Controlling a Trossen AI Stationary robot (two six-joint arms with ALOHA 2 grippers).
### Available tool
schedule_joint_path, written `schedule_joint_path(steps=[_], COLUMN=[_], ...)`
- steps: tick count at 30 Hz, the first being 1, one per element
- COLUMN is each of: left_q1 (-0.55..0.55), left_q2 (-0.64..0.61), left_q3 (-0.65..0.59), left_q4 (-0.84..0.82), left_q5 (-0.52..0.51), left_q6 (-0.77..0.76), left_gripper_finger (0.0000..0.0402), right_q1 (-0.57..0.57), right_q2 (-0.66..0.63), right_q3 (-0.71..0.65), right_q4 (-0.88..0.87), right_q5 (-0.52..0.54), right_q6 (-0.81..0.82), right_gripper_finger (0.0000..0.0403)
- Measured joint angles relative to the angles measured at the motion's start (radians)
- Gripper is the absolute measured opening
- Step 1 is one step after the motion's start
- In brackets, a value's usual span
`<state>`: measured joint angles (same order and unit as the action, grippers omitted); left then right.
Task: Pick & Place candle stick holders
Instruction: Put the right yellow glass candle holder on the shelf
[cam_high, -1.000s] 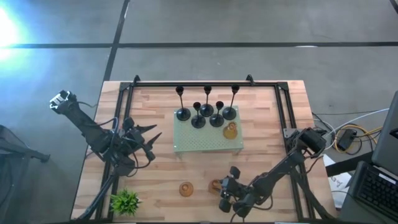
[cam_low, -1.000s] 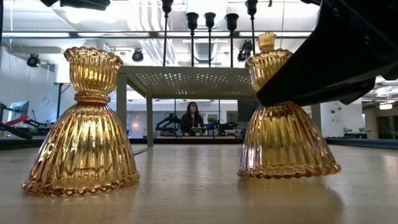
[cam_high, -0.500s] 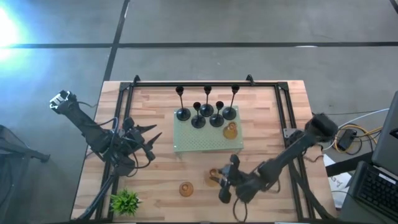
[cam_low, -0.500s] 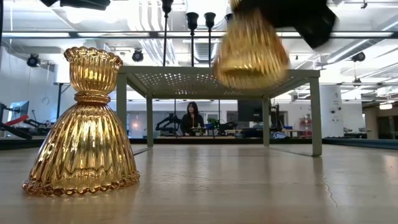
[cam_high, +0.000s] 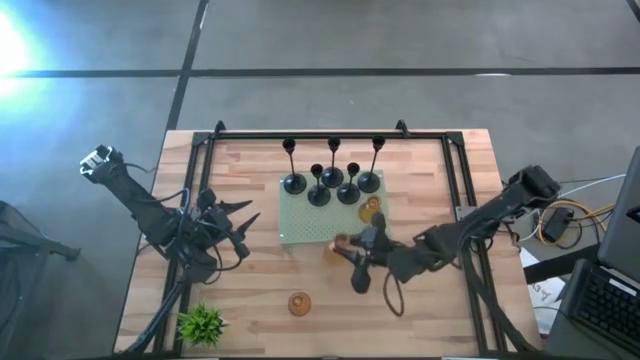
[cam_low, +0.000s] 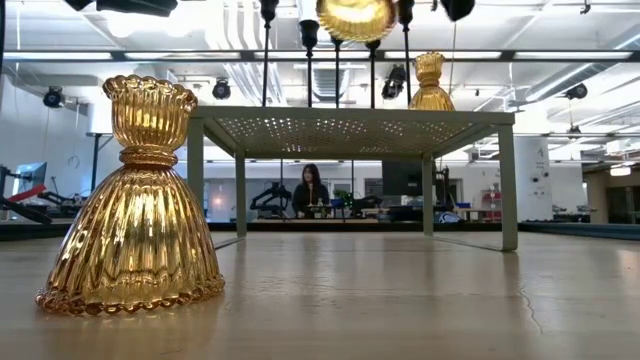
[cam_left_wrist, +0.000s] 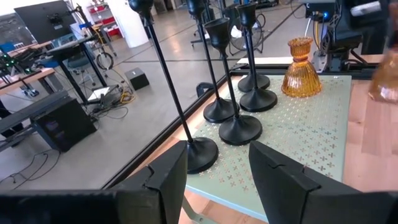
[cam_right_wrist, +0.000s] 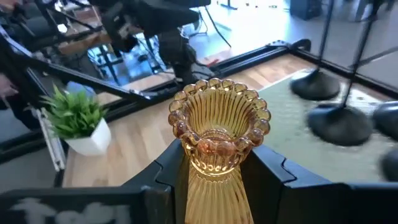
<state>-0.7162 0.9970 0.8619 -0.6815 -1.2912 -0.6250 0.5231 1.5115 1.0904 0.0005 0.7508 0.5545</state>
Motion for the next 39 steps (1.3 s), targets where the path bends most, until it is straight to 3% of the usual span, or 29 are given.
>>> schedule_joint_path(steps=[4,9,24,39], left_q1=[0.0,0.001,0.0,0.0], left_q2=[0.0,0.0,0.0,0.0], left_q3=[0.0,0.0,0.0,0.0], left_q4=[0.0,0.0,0.0,0.0], left_q5=[0.0,0.0,0.0,0.0], left_q6=[0.0,0.0,0.0,0.0], left_gripper_finger=[0.0177,0.0177,0.0177,0.0177], right_q1=[-0.031,-0.063,-0.087,-0.124], right_q2=[0.059,0.107,0.291,0.296], right_q3=[0.0,0.024,0.36,0.327], right_q4=[0.065,0.051,-0.508,-0.551], right_q5=[0.019,0.158,0.225,0.229], right_q6=[0.024,0.057,0.151,0.207], right_gripper_finger=[0.0107,0.0107,0.0106,0.0107])
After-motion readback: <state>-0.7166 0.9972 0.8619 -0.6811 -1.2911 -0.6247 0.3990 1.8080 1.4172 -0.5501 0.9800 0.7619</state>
